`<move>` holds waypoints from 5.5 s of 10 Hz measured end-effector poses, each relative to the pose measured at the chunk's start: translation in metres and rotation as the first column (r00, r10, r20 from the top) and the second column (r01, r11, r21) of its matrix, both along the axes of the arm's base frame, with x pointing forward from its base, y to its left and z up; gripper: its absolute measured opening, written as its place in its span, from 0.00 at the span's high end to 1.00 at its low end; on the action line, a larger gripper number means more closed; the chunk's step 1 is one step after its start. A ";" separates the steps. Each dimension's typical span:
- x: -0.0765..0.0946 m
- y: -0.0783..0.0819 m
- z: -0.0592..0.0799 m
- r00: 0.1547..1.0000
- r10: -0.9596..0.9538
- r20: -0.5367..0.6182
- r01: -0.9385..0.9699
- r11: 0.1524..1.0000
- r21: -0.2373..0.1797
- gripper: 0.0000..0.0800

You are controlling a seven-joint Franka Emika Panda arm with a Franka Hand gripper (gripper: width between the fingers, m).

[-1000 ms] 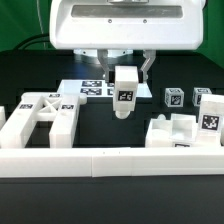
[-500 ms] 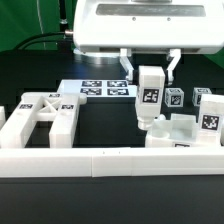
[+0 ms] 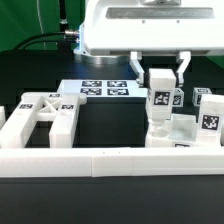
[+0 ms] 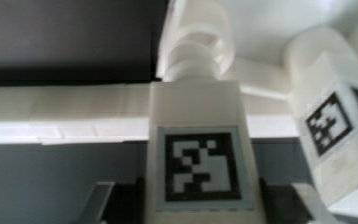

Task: Assemble chair

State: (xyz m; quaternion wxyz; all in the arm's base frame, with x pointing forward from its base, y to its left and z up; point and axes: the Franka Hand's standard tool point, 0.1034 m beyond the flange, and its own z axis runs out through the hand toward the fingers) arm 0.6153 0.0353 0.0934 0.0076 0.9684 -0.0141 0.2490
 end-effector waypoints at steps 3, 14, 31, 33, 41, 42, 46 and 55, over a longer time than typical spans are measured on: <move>-0.001 0.000 -0.002 1.000 0.002 0.000 -0.002 1.000 -0.003 0.64; -0.001 0.001 -0.013 0.999 0.011 0.037 -0.010 1.000 -0.020 0.33; 0.012 -0.012 0.003 0.899 0.029 -0.437 0.009 0.996 0.084 0.19; 0.011 -0.011 0.000 0.897 0.024 -0.442 0.015 0.996 0.085 0.19; 0.014 -0.009 -0.004 0.907 0.004 -0.421 0.033 0.996 0.082 0.64; 0.014 -0.008 -0.004 0.902 -0.076 -0.424 0.125 0.988 0.089 0.64; 0.015 -0.001 -0.004 0.803 -0.435 -0.407 0.524 0.841 0.134 0.64; 0.021 0.021 -0.005 0.257 -0.805 -0.534 0.964 0.177 0.197 0.64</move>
Offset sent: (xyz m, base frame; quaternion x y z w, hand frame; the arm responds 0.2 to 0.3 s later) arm -0.0015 0.0046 -0.0057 -0.0042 0.0104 0.0053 0.9999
